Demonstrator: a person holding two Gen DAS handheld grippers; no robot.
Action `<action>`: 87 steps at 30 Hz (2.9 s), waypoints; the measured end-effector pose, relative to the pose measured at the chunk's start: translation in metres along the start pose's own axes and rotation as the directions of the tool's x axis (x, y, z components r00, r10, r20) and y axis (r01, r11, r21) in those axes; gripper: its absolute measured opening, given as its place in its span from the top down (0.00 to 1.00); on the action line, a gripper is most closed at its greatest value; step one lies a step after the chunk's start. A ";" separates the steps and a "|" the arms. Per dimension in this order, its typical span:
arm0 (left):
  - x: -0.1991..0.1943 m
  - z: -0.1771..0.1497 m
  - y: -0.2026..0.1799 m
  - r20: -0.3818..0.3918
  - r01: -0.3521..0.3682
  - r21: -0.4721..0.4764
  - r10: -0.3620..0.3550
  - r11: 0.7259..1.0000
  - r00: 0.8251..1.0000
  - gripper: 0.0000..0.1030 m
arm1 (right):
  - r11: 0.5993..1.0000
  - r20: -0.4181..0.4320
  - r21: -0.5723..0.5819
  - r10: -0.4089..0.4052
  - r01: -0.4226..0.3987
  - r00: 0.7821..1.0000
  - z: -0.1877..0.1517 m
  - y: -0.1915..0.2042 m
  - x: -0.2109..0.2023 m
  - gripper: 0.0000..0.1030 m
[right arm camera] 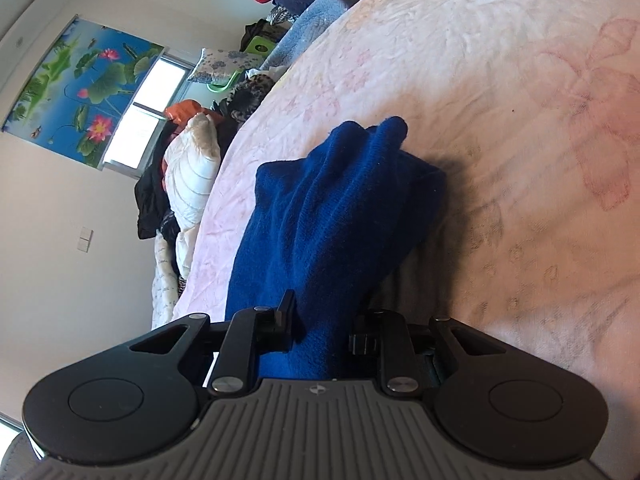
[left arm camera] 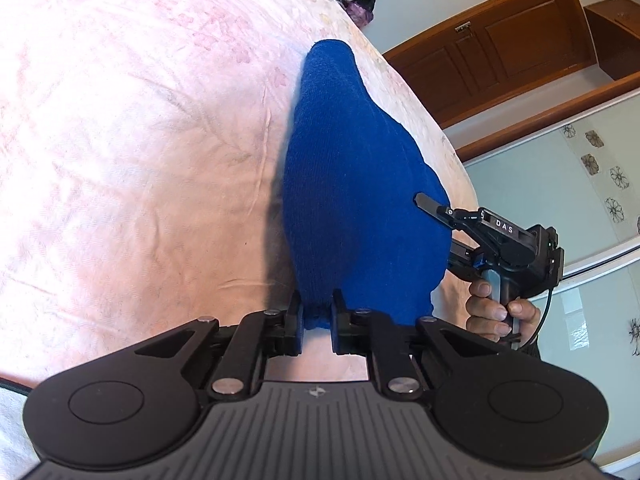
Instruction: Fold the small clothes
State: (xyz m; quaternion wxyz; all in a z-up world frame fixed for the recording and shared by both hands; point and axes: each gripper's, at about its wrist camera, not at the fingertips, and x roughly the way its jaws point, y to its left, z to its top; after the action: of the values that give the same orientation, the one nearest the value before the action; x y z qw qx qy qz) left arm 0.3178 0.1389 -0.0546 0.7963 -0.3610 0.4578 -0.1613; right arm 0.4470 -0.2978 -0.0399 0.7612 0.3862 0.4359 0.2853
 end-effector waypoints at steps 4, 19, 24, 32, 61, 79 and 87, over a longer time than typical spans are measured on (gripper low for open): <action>0.006 0.003 0.007 -0.013 0.042 -0.039 -0.042 0.998 0.999 0.86 | 0.997 0.091 0.044 -0.072 0.068 0.993 0.003 -0.008 -0.013 0.49; 0.054 0.000 -0.026 -0.049 0.025 -0.055 -0.028 0.998 0.998 0.88 | 0.994 0.093 0.082 -0.074 0.066 0.993 0.051 -0.016 0.034 0.77; 0.019 0.002 -0.033 -0.022 0.147 -0.097 -0.150 0.984 0.989 0.90 | 0.996 0.093 -0.049 -0.066 0.070 0.994 0.054 0.011 0.036 0.80; -0.014 -0.011 -0.017 -0.054 0.128 -0.129 -0.136 0.983 0.989 0.90 | 0.988 -0.010 -0.142 -0.056 0.054 0.998 0.028 0.035 0.018 0.80; -0.036 -0.075 -0.023 -0.009 -0.100 -0.006 0.100 0.995 0.995 0.65 | 0.989 0.100 -0.068 -0.122 0.129 0.987 -0.066 0.022 -0.037 0.46; -0.296 0.002 -0.010 0.679 -0.809 -0.283 0.703 0.516 0.211 0.44 | -0.288 0.746 -0.265 -0.666 0.920 0.006 -0.193 0.062 -0.251 0.33; -0.083 -0.089 -0.068 0.544 -0.725 0.258 0.524 0.639 0.655 0.37 | 0.462 0.469 -0.552 -0.516 0.694 0.717 -0.247 0.111 -0.144 0.12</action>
State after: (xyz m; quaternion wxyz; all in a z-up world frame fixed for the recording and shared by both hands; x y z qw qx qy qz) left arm 0.2032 0.1030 0.0170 0.9402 -0.0036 0.3219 0.1118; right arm 0.1518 -0.2657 0.0372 0.9434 -0.0810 0.3095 0.0880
